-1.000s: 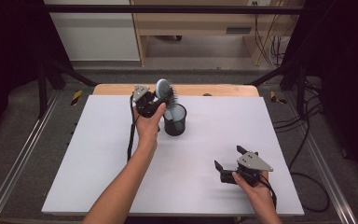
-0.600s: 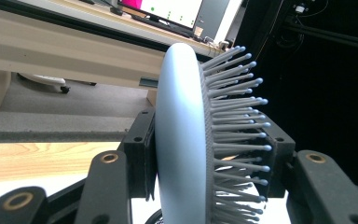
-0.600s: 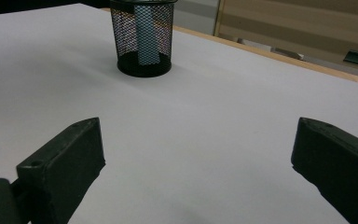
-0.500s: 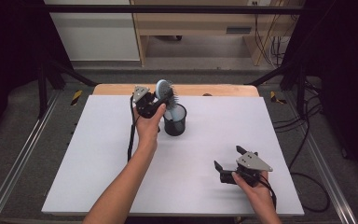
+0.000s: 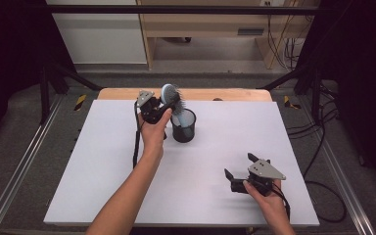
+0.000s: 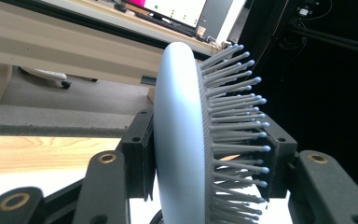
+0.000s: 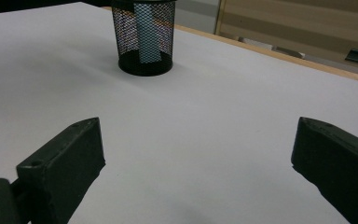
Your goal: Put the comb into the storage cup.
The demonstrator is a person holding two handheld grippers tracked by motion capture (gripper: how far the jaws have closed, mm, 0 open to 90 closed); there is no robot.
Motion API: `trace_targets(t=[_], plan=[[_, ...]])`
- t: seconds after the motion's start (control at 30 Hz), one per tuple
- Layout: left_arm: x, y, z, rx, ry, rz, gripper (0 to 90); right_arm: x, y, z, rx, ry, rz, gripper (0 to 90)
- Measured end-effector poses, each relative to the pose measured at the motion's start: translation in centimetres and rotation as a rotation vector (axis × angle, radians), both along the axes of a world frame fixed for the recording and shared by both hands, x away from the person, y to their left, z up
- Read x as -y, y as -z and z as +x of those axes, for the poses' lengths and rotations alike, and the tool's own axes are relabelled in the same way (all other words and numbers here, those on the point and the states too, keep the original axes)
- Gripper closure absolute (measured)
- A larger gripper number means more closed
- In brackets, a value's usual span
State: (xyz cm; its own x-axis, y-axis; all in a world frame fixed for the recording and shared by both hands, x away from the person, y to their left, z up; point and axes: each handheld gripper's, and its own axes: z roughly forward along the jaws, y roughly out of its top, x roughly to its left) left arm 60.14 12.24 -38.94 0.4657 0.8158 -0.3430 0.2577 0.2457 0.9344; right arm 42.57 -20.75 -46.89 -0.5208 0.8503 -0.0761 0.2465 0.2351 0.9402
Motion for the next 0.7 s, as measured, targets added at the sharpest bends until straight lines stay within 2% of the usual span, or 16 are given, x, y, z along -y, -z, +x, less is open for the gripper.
trace_targets(t=[0.27,0.37,0.7], plan=[[-0.6,0.1,0.1,-0.022,-0.006,-0.010,46.9,-0.1,0.0,0.0,0.000,-0.003,-0.001,2.6],[-0.9,0.2,0.1,-0.034,-0.014,-0.027,46.8,-0.1,0.1,0.0,0.001,-0.003,-0.001,2.6],[-1.5,0.4,0.1,-0.049,-0.019,-0.041,46.0,-0.1,0.0,0.0,0.001,-0.005,-0.001,2.6]])
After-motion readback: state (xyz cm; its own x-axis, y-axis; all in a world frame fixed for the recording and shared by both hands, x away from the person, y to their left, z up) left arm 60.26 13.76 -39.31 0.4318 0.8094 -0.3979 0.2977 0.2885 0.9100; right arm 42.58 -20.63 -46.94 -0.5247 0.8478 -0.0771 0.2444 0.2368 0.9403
